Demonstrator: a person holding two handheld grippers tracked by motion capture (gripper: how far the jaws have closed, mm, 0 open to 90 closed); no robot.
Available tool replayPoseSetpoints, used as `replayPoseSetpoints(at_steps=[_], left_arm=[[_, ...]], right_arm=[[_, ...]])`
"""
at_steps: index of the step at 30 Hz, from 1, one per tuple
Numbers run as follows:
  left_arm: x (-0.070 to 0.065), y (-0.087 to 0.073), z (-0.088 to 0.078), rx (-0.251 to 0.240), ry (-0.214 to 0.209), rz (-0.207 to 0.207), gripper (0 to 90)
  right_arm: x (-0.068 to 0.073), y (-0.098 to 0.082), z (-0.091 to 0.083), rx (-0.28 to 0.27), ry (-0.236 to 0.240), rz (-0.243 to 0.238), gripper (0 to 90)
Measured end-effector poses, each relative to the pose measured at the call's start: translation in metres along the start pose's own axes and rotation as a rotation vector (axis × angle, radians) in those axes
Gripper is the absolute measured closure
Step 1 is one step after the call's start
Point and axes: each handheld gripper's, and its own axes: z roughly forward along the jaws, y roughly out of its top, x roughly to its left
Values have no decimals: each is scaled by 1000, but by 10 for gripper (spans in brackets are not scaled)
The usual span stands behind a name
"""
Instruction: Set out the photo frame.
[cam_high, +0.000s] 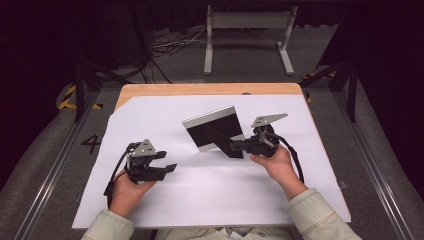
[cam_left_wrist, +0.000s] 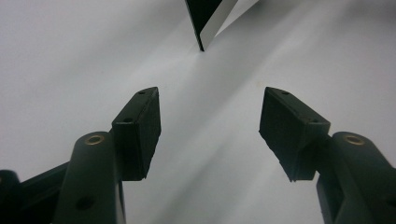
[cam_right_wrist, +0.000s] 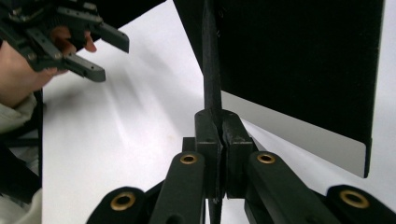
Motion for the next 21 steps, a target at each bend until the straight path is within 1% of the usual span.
replayPoseSetpoints(at_steps=[3,4,5,9,13,17,21], left_arm=[[0,0,0,0,0,1,393],[0,0,0,0,0,1,392],[0,0,0,0,0,0,392],[0,0,0,1,0,1,392],[0,0,0,1,0,2,392],[0,0,0,3,2,1,392],[0,0,0,1,1,1,392]], right_arm=[[0,-3,-1,1,-3,-25,872],[0,-3,-1,1,-3,-25,872],[0,-6,-2,1,-2,-40,871],[-2,-10,-4,12,-8,-54,869],[-1,-12,-4,47,-21,-83,862],[1,-14,-4,75,-37,-129,858],[0,-15,-4,76,-40,-137,855]])
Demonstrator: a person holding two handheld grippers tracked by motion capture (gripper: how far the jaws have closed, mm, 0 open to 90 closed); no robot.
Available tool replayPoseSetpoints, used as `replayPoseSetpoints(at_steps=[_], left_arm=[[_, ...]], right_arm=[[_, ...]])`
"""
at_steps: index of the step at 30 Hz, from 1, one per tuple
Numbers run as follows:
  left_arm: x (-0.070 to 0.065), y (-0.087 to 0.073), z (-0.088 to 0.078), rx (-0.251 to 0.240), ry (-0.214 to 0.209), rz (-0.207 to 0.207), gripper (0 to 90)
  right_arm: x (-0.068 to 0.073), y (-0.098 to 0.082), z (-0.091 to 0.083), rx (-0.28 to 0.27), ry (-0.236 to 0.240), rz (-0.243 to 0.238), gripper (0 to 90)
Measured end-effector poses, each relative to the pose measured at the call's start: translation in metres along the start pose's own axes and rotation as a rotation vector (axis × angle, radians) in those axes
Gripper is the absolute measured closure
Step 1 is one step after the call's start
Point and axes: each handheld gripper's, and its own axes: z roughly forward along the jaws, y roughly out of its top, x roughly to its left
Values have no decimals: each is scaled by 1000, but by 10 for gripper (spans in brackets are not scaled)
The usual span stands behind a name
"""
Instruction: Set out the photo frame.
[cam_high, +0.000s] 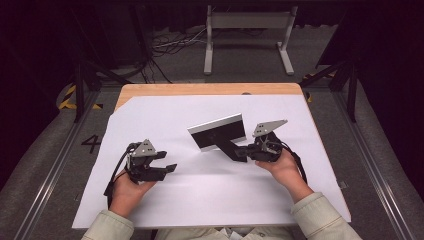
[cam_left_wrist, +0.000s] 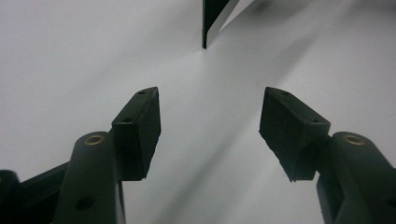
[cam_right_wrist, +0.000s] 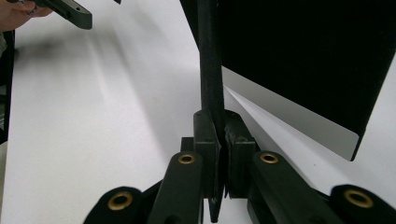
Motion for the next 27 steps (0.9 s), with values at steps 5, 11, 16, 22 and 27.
replayPoseSetpoints(at_steps=[5,11,16,22,27], left_arm=[[0,0,0,2,-1,3,392],[0,0,0,4,1,1,392],[0,0,1,5,-1,3,391],[0,0,1,5,0,4,391],[0,0,1,6,-1,0,391]], right_arm=[[-3,-6,1,30,-9,7,842],[-4,-12,2,51,-19,15,834],[-5,-15,2,72,-37,3,829],[-7,-18,4,110,-52,21,815],[-8,-20,4,119,-58,36,804]])
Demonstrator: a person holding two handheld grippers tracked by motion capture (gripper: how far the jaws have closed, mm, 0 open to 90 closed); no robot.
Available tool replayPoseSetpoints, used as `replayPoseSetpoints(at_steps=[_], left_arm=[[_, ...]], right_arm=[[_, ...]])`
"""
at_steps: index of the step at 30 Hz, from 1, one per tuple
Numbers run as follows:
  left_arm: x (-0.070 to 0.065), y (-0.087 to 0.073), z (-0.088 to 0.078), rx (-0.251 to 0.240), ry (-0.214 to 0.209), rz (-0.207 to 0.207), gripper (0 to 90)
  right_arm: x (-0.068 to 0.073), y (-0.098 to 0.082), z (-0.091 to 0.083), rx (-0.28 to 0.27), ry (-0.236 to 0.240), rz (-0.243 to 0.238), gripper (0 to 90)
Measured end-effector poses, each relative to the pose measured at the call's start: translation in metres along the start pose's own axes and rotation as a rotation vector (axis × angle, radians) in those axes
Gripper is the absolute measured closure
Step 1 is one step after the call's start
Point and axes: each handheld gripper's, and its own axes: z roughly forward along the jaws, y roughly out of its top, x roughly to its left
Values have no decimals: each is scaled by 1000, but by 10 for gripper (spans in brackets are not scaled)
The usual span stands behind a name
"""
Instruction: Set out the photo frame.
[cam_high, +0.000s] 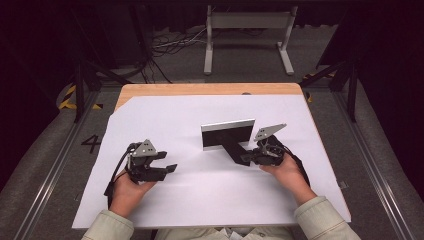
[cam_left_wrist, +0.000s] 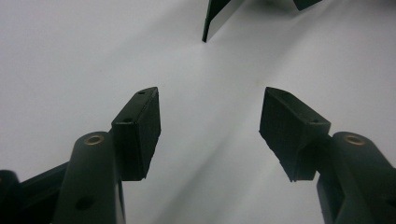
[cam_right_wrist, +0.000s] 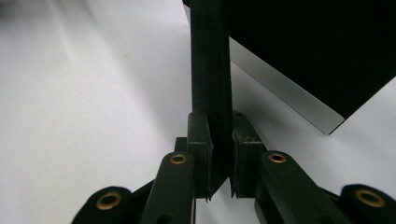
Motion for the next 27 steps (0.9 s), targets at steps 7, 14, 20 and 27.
replayPoseSetpoints(at_steps=[7,14,20,27], left_arm=[[0,0,1,3,-2,0,390],[0,0,1,4,-3,0,389],[1,0,1,3,-7,-3,388],[1,1,1,1,-8,-1,388]], right_arm=[[0,-1,1,16,-9,4,792],[3,-1,1,20,-27,21,777],[5,-1,3,55,-29,41,763],[7,-4,2,55,-20,63,750]])
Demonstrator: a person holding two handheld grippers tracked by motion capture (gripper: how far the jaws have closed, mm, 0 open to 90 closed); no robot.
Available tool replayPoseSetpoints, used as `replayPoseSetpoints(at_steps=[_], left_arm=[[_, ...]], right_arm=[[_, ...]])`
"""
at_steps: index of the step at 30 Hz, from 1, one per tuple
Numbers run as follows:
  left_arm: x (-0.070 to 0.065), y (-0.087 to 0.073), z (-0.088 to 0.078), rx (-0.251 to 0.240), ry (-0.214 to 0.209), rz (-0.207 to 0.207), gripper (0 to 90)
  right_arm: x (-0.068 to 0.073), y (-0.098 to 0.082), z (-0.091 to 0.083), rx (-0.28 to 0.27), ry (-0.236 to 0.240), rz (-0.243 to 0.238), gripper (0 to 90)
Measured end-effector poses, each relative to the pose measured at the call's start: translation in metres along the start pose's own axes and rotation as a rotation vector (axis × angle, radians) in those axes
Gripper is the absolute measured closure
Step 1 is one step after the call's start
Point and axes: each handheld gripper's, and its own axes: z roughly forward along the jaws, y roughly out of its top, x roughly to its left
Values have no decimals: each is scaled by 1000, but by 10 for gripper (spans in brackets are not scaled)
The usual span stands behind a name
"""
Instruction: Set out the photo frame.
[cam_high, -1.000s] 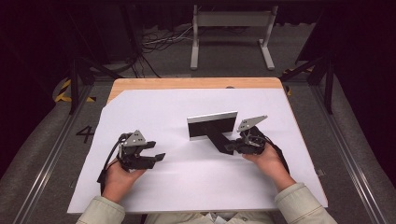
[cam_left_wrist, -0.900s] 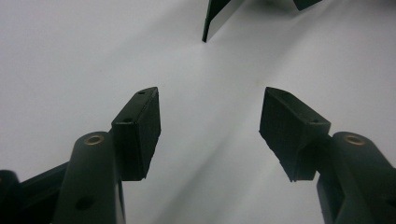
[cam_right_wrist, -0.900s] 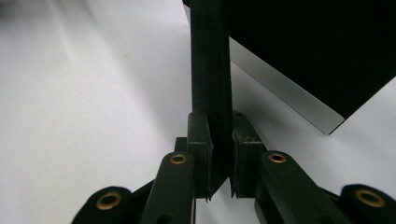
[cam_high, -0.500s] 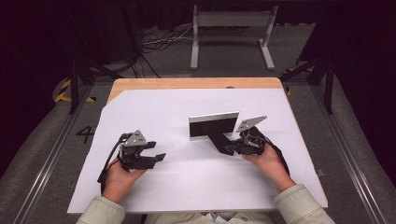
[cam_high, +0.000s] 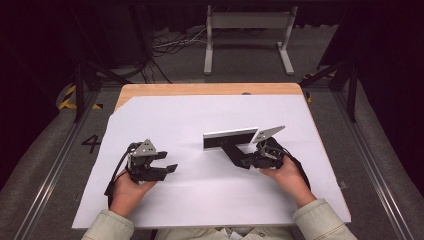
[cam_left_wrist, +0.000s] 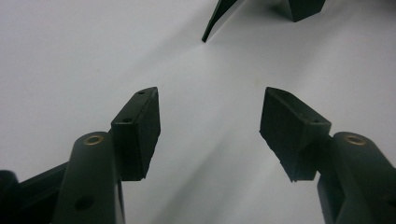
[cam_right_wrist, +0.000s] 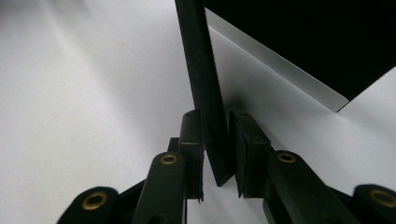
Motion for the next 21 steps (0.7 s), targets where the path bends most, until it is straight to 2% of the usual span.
replayPoseSetpoints(at_steps=[8,10,15,17,21], left_arm=[[2,2,0,-12,5,-4,380],[5,5,-1,-36,9,-15,377],[6,15,-6,-59,0,35,466],[7,18,-6,-66,-2,31,485],[9,26,-4,-89,-31,13,491]], right_arm=[[1,0,-4,-17,-9,-5,739],[2,-1,-8,-31,-17,-5,725],[2,-3,-21,-80,-37,-5,712],[3,-4,-28,-99,-45,-7,712],[3,-6,-40,-127,-67,-9,713]])
